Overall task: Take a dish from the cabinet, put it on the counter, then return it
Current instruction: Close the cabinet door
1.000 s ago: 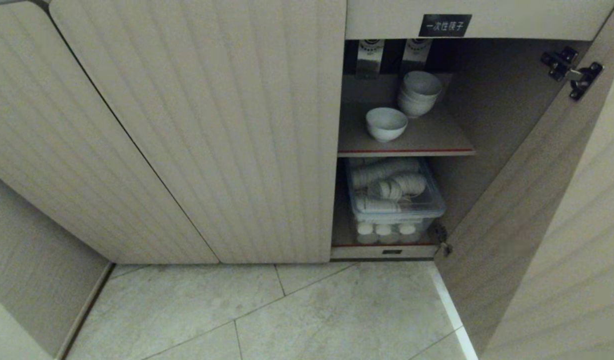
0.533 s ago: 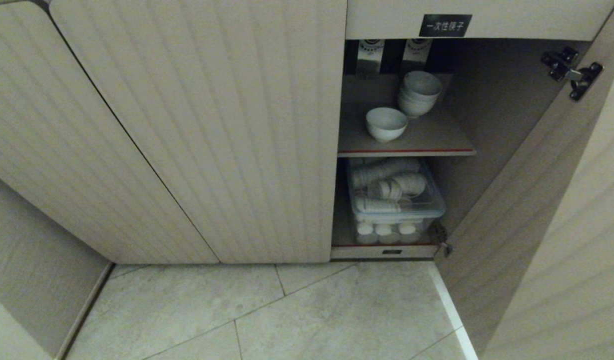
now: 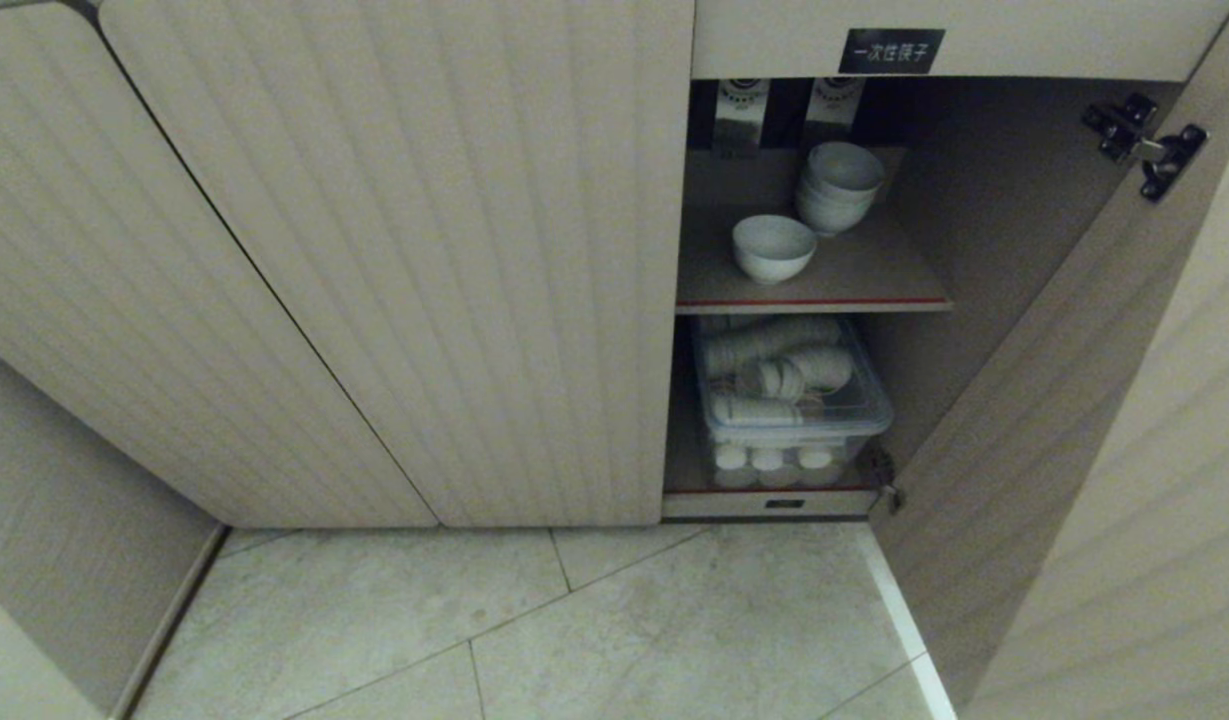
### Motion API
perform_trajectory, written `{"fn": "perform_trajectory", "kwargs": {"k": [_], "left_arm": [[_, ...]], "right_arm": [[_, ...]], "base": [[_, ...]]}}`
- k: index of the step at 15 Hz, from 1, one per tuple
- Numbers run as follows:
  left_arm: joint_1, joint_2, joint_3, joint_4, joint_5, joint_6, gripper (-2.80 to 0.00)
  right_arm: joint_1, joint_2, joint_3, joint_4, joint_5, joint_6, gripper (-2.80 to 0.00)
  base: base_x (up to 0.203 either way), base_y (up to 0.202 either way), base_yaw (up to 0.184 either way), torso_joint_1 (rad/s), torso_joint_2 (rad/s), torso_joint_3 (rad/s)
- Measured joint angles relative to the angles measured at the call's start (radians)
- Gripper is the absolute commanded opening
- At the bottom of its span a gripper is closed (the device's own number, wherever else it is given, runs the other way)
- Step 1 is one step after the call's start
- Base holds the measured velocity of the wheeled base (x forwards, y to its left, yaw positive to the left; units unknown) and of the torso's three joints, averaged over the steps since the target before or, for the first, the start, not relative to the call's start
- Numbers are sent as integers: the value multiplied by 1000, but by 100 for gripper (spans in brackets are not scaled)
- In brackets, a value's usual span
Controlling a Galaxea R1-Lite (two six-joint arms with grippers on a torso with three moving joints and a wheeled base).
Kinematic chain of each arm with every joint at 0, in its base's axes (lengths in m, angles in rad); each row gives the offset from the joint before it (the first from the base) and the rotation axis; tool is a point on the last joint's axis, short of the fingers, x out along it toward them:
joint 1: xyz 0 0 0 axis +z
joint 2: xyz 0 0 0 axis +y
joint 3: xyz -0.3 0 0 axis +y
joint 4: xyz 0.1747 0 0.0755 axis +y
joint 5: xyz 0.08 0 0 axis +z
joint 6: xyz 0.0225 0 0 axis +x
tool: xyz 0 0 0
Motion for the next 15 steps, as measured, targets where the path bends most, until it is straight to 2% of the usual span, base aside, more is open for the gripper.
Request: {"fn": "perform_trajectory", "kwargs": {"k": [10, 15], "left_arm": [[0, 0, 0, 0, 0, -1, -280], [0, 0, 0, 0, 0, -1, -280]], "right_arm": [[0, 0, 0, 0, 0, -6, -280], [0, 0, 0, 4, 8, -87, -280]], "base": [[0, 0, 0, 0, 0, 0], [0, 0, 0, 0, 0, 0]]}}
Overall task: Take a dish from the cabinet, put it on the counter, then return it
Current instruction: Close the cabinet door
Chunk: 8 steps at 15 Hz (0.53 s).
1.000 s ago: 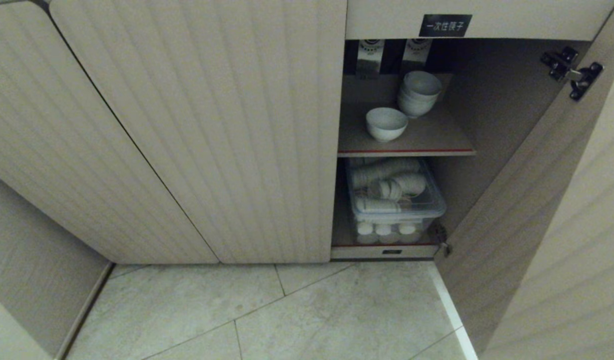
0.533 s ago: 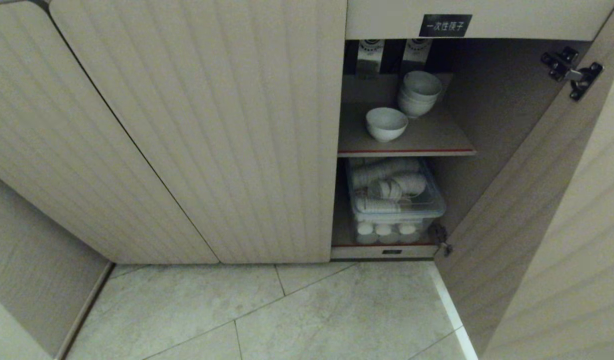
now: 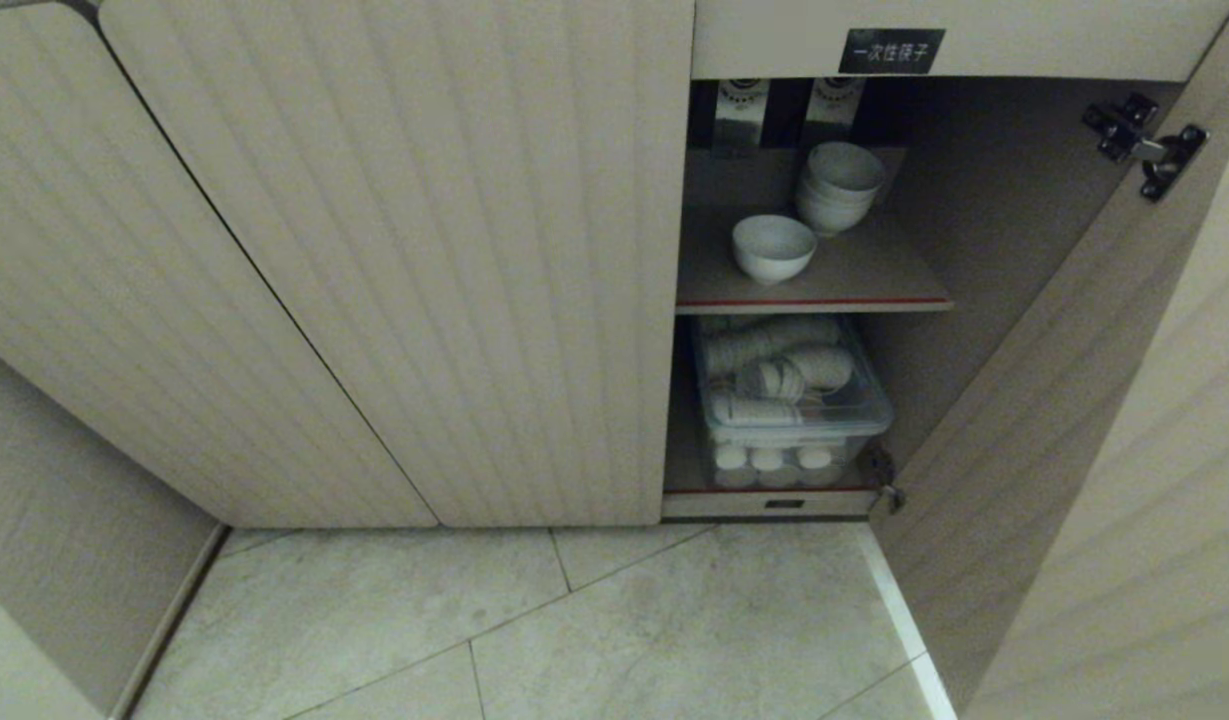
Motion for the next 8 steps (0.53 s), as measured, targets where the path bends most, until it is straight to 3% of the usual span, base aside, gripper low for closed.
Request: {"fn": "perform_trajectory", "kwargs": {"k": [8], "left_arm": [[0, 0, 0, 0, 0, 0, -280]], "right_arm": [[0, 0, -11, -121, -52, -21, -280]], "base": [[0, 0, 0, 0, 0, 0]]}}
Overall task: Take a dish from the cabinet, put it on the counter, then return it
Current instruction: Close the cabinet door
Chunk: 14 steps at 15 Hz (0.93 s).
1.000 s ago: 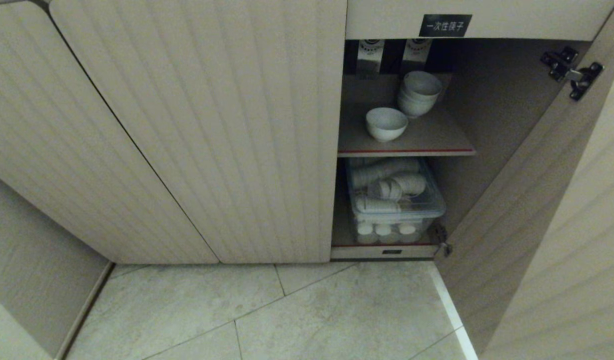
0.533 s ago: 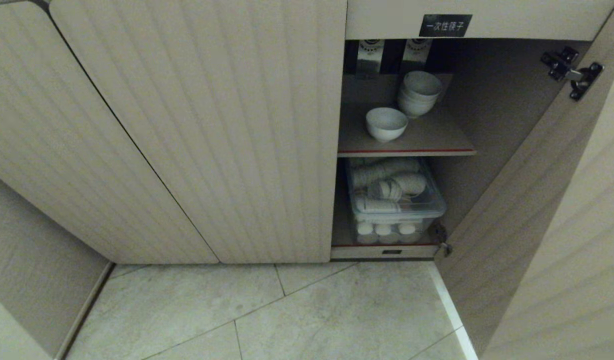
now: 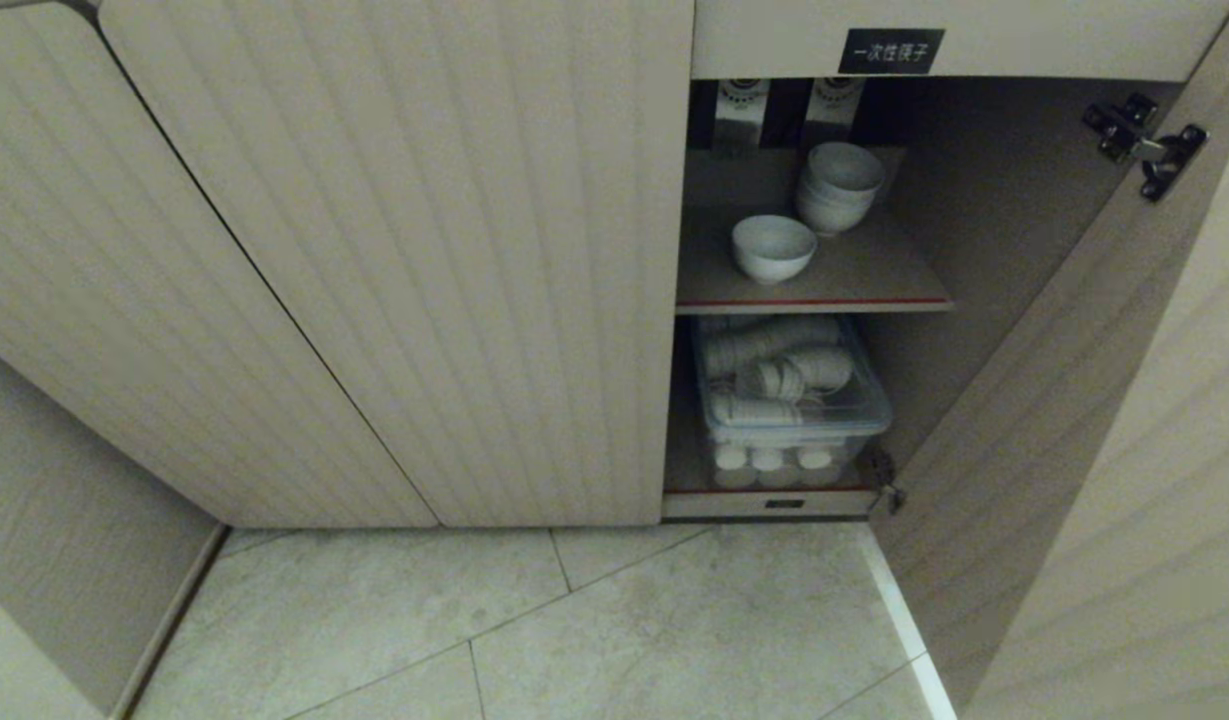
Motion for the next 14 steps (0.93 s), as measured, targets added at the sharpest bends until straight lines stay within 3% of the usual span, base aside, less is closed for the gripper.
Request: {"fn": "perform_trajectory", "kwargs": {"k": [6, 10, 14], "left_arm": [[0, 0, 0, 0, 0, 0, -280], [0, 0, 0, 0, 0, 0, -280], [0, 0, 0, 0, 0, 0, -280]], "right_arm": [[0, 0, -121, 41, 6, -3, -280], [0, 0, -255, 155, 1, -19, -280], [-1, 1, -392, 247, -34, -88, -280]], "base": [[0, 0, 0, 0, 0, 0], [0, 0, 0, 0, 0, 0], [0, 0, 0, 0, 0, 0]]}}
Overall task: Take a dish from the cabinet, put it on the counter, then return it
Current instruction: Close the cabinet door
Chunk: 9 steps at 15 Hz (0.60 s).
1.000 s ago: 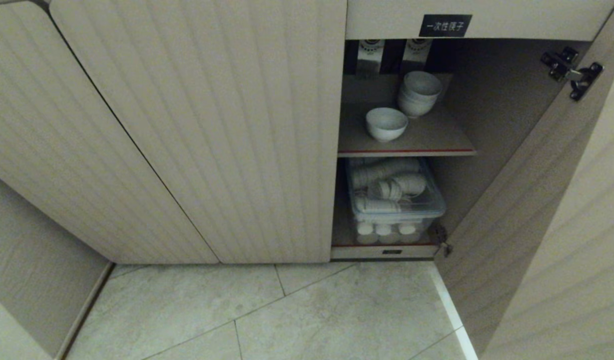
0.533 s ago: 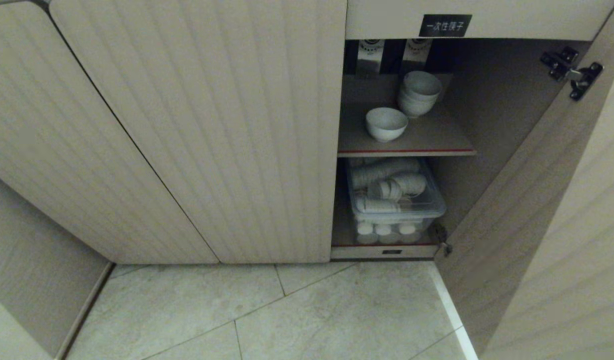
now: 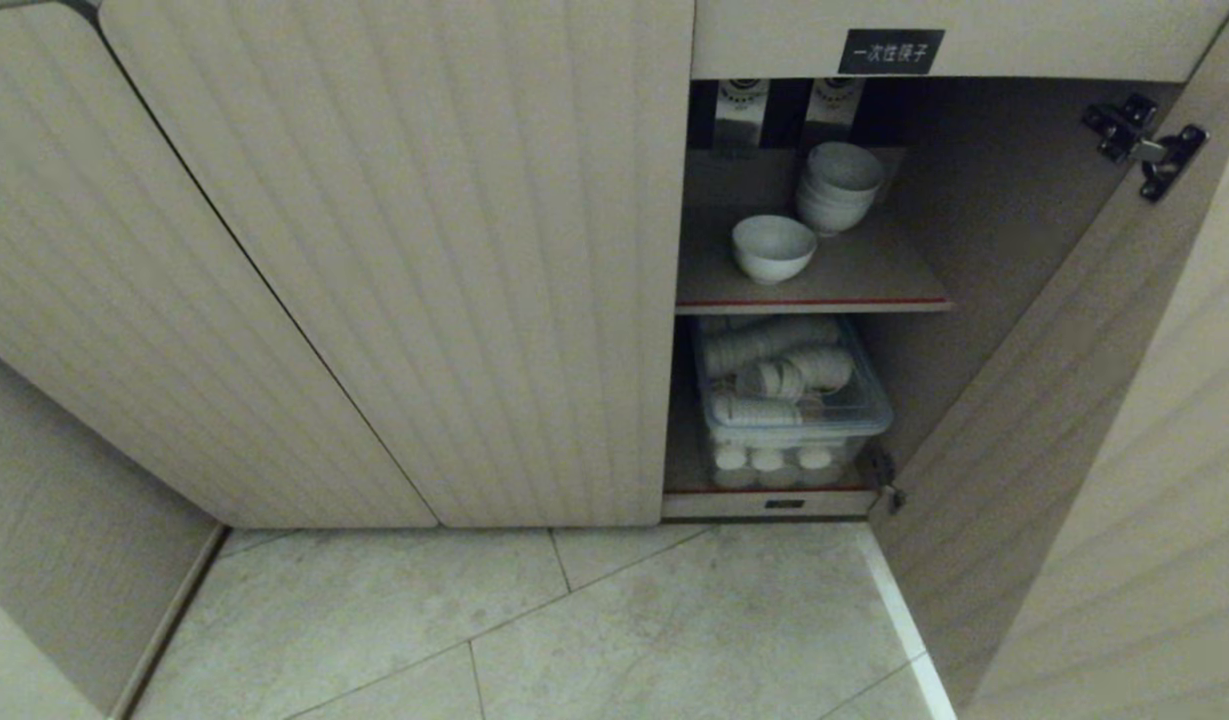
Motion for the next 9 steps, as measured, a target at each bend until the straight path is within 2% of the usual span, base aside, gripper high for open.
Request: {"fn": "perform_trajectory", "kwargs": {"k": [4, 9], "left_arm": [[0, 0, 0, 0, 0, 0, -280], [0, 0, 0, 0, 0, 0, -280]], "right_arm": [[-1, 42, -122, 34, -85, -9, -280], [-6, 142, -249, 73, -107, -35, -280]], "base": [[0, 0, 0, 0, 0, 0], [0, 0, 0, 0, 0, 0]]}}
